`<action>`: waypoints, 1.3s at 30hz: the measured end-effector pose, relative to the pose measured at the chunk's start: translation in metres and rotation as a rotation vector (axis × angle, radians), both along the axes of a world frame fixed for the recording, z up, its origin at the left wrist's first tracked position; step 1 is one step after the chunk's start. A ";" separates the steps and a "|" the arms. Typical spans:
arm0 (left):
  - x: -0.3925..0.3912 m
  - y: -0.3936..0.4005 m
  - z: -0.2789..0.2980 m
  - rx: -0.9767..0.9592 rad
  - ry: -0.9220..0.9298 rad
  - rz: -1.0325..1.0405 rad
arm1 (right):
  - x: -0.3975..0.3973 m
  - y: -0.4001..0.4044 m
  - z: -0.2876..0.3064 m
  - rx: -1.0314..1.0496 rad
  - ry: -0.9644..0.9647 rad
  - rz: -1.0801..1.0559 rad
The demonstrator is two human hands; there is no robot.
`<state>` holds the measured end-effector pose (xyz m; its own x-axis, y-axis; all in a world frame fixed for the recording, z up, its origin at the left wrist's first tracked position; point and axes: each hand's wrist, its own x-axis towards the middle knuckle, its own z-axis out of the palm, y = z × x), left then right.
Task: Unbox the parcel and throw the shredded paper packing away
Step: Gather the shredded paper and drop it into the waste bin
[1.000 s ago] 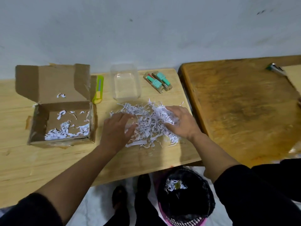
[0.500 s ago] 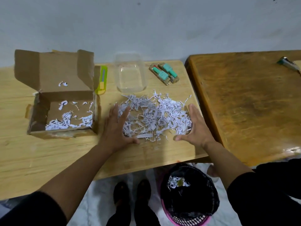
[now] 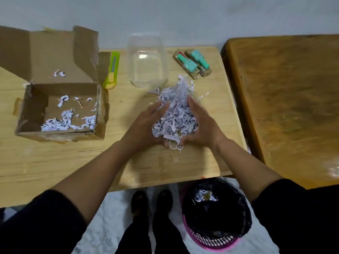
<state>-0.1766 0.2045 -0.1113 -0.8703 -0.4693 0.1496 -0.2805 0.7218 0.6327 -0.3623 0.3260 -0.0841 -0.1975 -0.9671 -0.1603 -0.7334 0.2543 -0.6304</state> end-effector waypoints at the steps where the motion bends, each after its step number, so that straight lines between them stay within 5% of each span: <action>1: -0.002 0.001 0.000 -0.003 0.033 0.005 | 0.002 -0.001 -0.002 -0.039 -0.024 0.010; 11: -0.001 0.015 0.013 0.129 0.109 0.142 | 0.029 0.006 -0.008 -0.196 -0.216 -0.192; 21: 0.004 0.028 0.055 0.233 0.186 0.079 | 0.057 0.039 0.040 -0.238 -0.154 -0.425; 29: -0.001 0.061 0.105 0.196 0.233 -0.246 | 0.081 0.101 0.091 -0.289 -0.133 -0.644; 39: -0.027 0.184 0.097 0.511 0.016 -0.492 | 0.111 0.243 0.100 -0.169 -0.101 -0.985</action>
